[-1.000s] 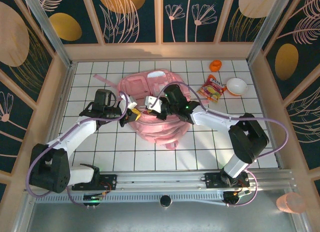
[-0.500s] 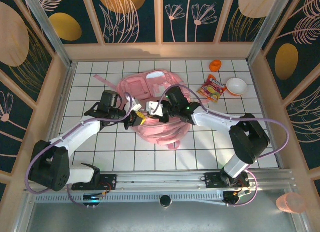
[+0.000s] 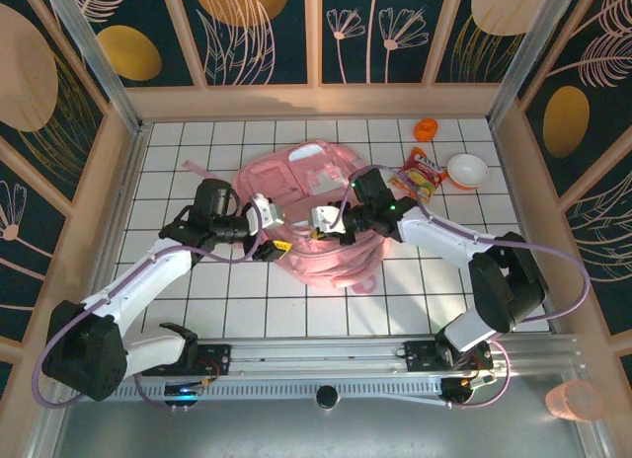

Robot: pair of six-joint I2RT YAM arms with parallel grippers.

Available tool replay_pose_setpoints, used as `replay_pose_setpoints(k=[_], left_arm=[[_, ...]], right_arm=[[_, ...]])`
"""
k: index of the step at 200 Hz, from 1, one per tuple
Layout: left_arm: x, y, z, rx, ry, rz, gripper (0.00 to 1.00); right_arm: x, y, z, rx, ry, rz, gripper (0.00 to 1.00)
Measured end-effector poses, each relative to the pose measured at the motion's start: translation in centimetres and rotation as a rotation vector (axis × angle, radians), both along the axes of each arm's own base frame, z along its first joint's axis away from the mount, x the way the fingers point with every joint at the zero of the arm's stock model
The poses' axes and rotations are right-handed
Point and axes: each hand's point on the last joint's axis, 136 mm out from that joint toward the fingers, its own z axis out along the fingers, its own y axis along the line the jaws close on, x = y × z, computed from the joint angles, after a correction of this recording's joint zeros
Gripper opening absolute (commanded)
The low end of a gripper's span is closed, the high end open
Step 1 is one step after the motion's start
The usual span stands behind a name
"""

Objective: Pack the student bag

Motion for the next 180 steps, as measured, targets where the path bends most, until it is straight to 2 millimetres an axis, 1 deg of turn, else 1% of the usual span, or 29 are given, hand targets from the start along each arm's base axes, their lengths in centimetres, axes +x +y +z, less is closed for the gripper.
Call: replay_pose_setpoints(k=[33, 57, 74, 89, 101, 107, 115, 134, 150, 161, 180], left_arm=[[1.2, -0.4, -0.5, 0.058, -0.093, -0.065, 0.71], [1.9, -1.0, -1.5, 0.096, -0.11, -0.122, 0.65], [1.7, -1.5, -2.6, 0.12, -0.116, -0.166, 0.48], [1.2, -1.9, -3.6, 0.142, -0.105, -0.199, 0.36], [1.1, -2.2, -4.0, 0.152, -0.117, -0.217, 0.19], [1.1, -2.2, -4.0, 0.152, -0.12, -0.219, 0.1], [1.1, -2.2, -4.0, 0.152, -0.116, -0.215, 0.0], [1.3, -2.6, -3.7, 0.124, -0.116, -0.2, 0.0], [1.2, -2.9, -3.7, 0.095, -0.1, -0.173, 0.0], [1.1, -2.9, -3.8, 0.073, -0.086, -0.145, 0.0], [1.0, -2.8, -4.0, 0.03, -0.05, -0.084, 0.0]], right_arm=[[-0.4, -0.3, 0.1, -0.007, 0.001, 0.035, 0.0], [-0.4, -0.3, 0.3, -0.007, -0.003, 0.038, 0.0], [-0.4, -0.3, 0.3, -0.007, -0.002, 0.038, 0.01], [-0.3, -0.3, 0.3, -0.008, -0.002, 0.037, 0.02], [-0.4, -0.4, 0.2, -0.013, 0.009, 0.034, 0.02], [-0.5, -0.5, 0.1, -0.017, 0.018, 0.031, 0.04], [-0.4, -0.6, 0.2, -0.016, 0.028, 0.021, 0.07], [-0.2, -1.1, 1.0, -0.007, 0.06, -0.031, 0.23], [-0.4, -1.9, 2.2, 0.012, 0.115, -0.123, 0.32], [-0.6, -2.4, 3.4, 0.035, 0.134, -0.182, 0.36], [-0.8, -3.6, 6.2, 0.093, 0.195, -0.325, 0.39]])
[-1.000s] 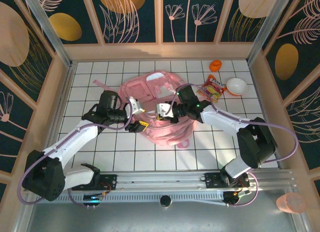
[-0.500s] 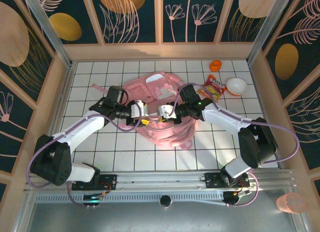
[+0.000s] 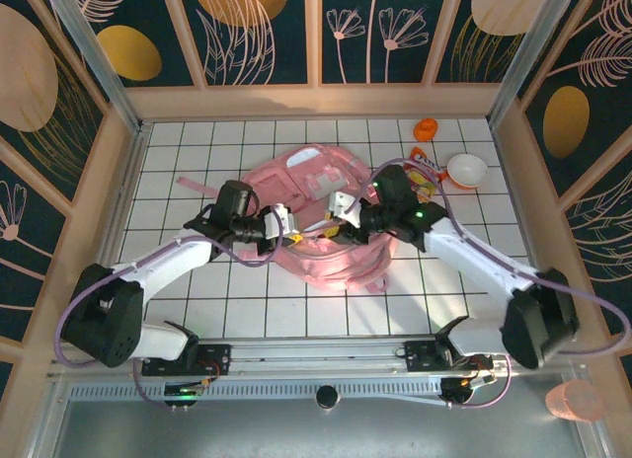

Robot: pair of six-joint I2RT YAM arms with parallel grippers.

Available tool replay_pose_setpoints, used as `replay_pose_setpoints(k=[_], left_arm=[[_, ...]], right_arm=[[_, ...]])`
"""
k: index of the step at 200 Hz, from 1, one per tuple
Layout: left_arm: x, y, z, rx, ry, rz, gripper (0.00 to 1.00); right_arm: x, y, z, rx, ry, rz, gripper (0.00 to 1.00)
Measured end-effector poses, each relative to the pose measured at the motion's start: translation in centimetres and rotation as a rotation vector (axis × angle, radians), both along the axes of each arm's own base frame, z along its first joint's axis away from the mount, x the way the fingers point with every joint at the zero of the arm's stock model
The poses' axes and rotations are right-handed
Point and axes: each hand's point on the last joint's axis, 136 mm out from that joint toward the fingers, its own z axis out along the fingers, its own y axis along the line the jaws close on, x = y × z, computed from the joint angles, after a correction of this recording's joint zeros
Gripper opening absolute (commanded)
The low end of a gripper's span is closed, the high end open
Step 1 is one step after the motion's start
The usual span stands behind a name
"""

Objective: Pack the student bag

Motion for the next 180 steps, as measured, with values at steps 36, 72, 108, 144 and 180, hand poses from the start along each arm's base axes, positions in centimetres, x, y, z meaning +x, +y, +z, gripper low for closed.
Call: replay_pose_setpoints(k=[36, 72, 108, 144, 180], left_arm=[[0.4, -0.1, 0.7, -0.06, 0.05, 0.072, 0.0], [0.6, -0.3, 1.3, -0.089, 0.076, 0.096, 0.0], [0.5, -0.4, 1.3, -0.096, 0.089, 0.1, 0.0], [0.5, -0.4, 1.4, -0.097, 0.093, 0.101, 0.0], [0.5, -0.4, 1.4, -0.1, 0.095, 0.099, 0.0]], right_arm=[[0.1, -1.6, 3.5, 0.117, 0.197, -0.294, 0.41], [-2.2, -0.2, 1.5, 0.144, 0.536, -0.494, 0.4], [-3.8, 1.0, -1.3, 0.122, 0.74, -0.606, 0.43], [-2.8, 0.6, -3.2, 0.107, 0.8, -0.726, 0.46], [-2.4, 0.8, -4.8, 0.071, 0.821, -0.761, 0.38]])
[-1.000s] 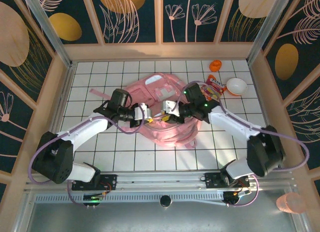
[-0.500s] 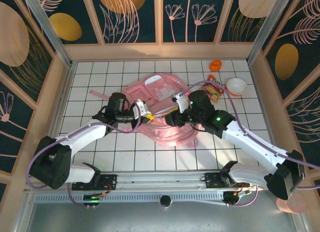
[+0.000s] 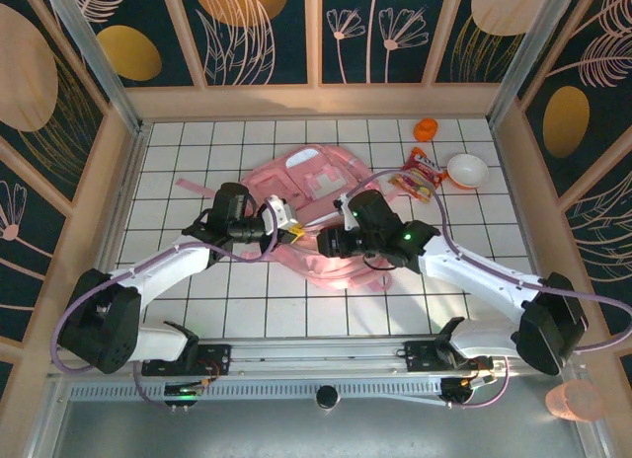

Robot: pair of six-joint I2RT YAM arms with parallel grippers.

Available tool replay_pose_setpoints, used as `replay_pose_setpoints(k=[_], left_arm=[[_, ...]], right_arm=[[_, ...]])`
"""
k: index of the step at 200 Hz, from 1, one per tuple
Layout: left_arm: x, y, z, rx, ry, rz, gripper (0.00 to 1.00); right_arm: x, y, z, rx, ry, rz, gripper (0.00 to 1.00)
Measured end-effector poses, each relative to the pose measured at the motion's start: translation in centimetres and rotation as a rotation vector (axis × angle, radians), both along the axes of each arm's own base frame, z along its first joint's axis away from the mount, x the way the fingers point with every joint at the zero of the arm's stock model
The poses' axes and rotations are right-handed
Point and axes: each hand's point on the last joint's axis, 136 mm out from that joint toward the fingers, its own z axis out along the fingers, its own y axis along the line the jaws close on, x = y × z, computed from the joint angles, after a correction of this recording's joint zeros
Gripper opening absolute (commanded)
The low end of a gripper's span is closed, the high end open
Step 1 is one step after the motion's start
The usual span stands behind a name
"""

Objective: Pack the student bag

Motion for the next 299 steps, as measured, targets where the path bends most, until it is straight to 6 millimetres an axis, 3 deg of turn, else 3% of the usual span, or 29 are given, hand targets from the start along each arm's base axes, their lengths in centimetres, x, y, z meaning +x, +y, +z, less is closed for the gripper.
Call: replay_pose_setpoints(k=[48, 89, 115, 153, 199, 225, 278, 299], left_arm=[[0.0, 0.0, 0.0, -0.003, 0.003, -0.001, 0.0], [0.0, -0.1, 0.1, -0.005, -0.001, -0.001, 0.0], [0.1, -0.1, 0.2, -0.005, -0.005, 0.002, 0.0], [0.2, -0.2, 0.1, 0.016, -0.029, 0.003, 0.0], [0.1, 0.1, 0.0, 0.038, -0.04, 0.008, 0.0], [0.1, 0.2, -0.1, 0.041, -0.04, 0.009, 0.0], [-0.1, 0.2, -0.1, 0.042, -0.031, 0.001, 0.0], [-0.1, 0.1, 0.0, 0.039, -0.03, -0.004, 0.0]], right_arm=[[0.6, 0.3, -0.1, -0.013, -0.005, -0.008, 0.18], [0.9, 1.1, 0.6, -0.015, -0.015, 0.002, 0.12], [1.0, 0.9, 0.7, -0.043, -0.015, -0.012, 0.0], [1.2, -0.3, 0.5, -0.103, -0.014, -0.049, 0.0], [1.9, -3.5, 0.1, -0.179, -0.003, -0.12, 0.0], [1.9, -3.5, 0.0, -0.183, -0.013, -0.101, 0.0], [2.3, -2.7, -0.8, -0.189, -0.022, -0.058, 0.17], [2.9, -2.5, -1.0, -0.184, -0.032, -0.061, 0.18]])
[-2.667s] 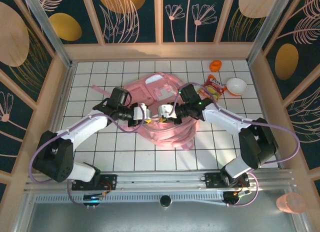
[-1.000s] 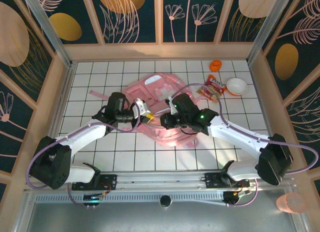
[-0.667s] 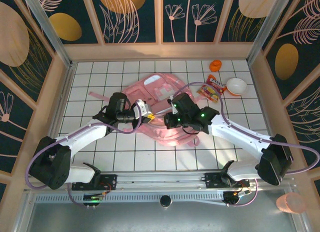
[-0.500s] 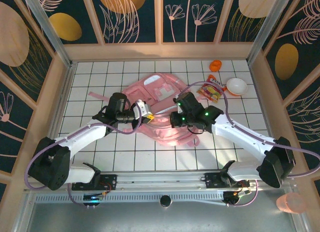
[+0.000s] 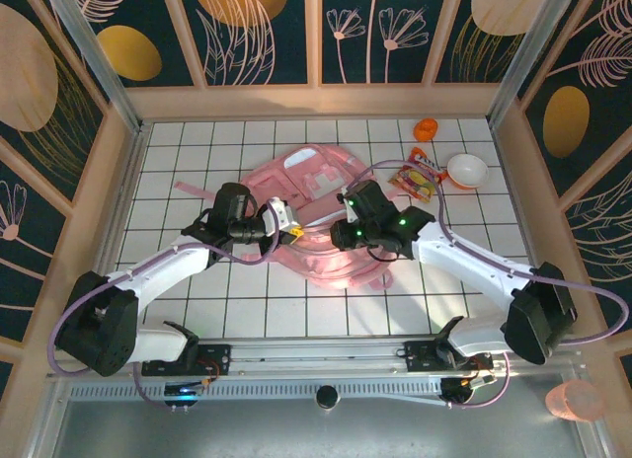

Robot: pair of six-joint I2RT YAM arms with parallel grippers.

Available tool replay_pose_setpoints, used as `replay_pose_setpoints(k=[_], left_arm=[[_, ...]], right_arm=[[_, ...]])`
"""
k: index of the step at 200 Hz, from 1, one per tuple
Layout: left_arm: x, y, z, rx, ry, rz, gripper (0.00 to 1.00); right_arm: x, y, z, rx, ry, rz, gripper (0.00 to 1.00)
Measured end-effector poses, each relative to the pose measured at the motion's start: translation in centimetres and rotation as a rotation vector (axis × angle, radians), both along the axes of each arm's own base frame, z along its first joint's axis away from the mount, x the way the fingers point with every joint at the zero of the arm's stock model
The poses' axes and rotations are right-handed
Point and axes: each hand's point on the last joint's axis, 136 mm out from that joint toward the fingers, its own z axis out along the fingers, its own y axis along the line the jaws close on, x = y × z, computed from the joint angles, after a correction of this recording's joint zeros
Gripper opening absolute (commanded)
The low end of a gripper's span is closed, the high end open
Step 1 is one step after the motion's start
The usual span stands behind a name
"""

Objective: Pack the student bag

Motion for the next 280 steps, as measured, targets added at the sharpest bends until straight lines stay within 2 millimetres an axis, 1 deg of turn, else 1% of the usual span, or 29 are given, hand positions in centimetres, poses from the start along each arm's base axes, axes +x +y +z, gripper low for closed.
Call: replay_pose_setpoints(k=[17, 29, 48, 67, 80, 97, 109, 124, 141, 149, 158, 170, 191, 209, 228, 237, 250, 268, 273, 280], left_arm=[[0.1, 0.0, 0.1, -0.001, -0.001, 0.001, 0.0], [0.1, 0.0, 0.1, -0.003, 0.0, 0.001, 0.0], [0.1, 0.0, 0.2, -0.003, -0.004, 0.003, 0.0], [0.3, 0.2, 0.1, 0.004, -0.012, 0.013, 0.0], [0.6, 0.6, 0.2, 0.008, -0.02, 0.025, 0.0], [1.2, 1.9, 0.3, 0.009, -0.03, 0.055, 0.0], [1.5, 2.9, 0.4, 0.01, -0.039, 0.078, 0.0], [1.9, 4.0, 0.4, 0.024, -0.057, 0.104, 0.12], [2.1, 4.8, 0.2, 0.044, -0.052, 0.13, 0.38], [2.2, 5.3, -0.1, 0.055, -0.046, 0.144, 0.47], [2.3, 5.6, -0.3, 0.064, -0.042, 0.15, 0.51], [2.3, 5.9, -0.2, 0.062, -0.022, 0.155, 0.52], [2.0, 5.2, 0.9, 0.037, -0.027, 0.119, 0.56], [1.5, 4.3, 2.0, 0.03, -0.061, 0.081, 0.6], [0.5, 2.9, 2.8, 0.032, -0.089, 0.023, 0.61], [0.2, 2.2, 2.9, 0.033, -0.096, -0.002, 0.59], [-0.1, 1.4, 2.7, 0.04, -0.093, -0.034, 0.55], [-0.1, 0.8, 1.7, 0.057, -0.065, -0.053, 0.52], [-0.1, 0.8, 1.3, 0.063, -0.053, -0.054, 0.51], [-0.1, 0.8, 0.8, 0.072, -0.037, -0.053, 0.46]], right_arm=[[0.3, 0.0, 0.0, 0.005, -0.003, -0.003, 0.17], [0.4, 0.0, 0.0, 0.008, -0.001, -0.005, 0.09], [0.5, -0.2, -0.2, 0.012, 0.003, -0.004, 0.0], [0.6, -0.5, -0.3, 0.014, 0.005, -0.003, 0.0], [0.8, -1.3, -0.4, 0.016, 0.004, -0.02, 0.0], [1.1, -2.4, -0.3, 0.023, 0.003, -0.046, 0.0], [1.0, -2.1, -0.1, 0.029, -0.006, -0.03, 0.0], [0.2, -1.0, -0.1, 0.032, -0.014, 0.022, 0.0], [-0.6, 0.6, -0.5, 0.04, -0.007, 0.074, 0.0], [-0.8, 1.3, -0.8, 0.046, 0.001, 0.094, 0.0], [-1.1, 2.1, -1.2, 0.054, 0.015, 0.113, 0.0], [-1.3, 3.0, -1.5, 0.07, 0.026, 0.132, 0.0], [-1.4, 4.4, -1.3, 0.119, 0.033, 0.151, 0.0], [-1.6, 5.3, -1.1, 0.146, 0.037, 0.162, 0.0], [-1.7, 5.8, -1.0, 0.162, 0.043, 0.173, 0.0], [-1.7, 5.9, -1.0, 0.165, 0.044, 0.172, 0.0], [-1.7, 5.9, -1.0, 0.165, 0.043, 0.172, 0.0], [-1.7, 5.9, -1.0, 0.165, 0.043, 0.172, 0.0], [-1.7, 5.9, -1.0, 0.165, 0.043, 0.172, 0.0], [-1.7, 5.9, -0.9, 0.165, 0.042, 0.172, 0.0]])
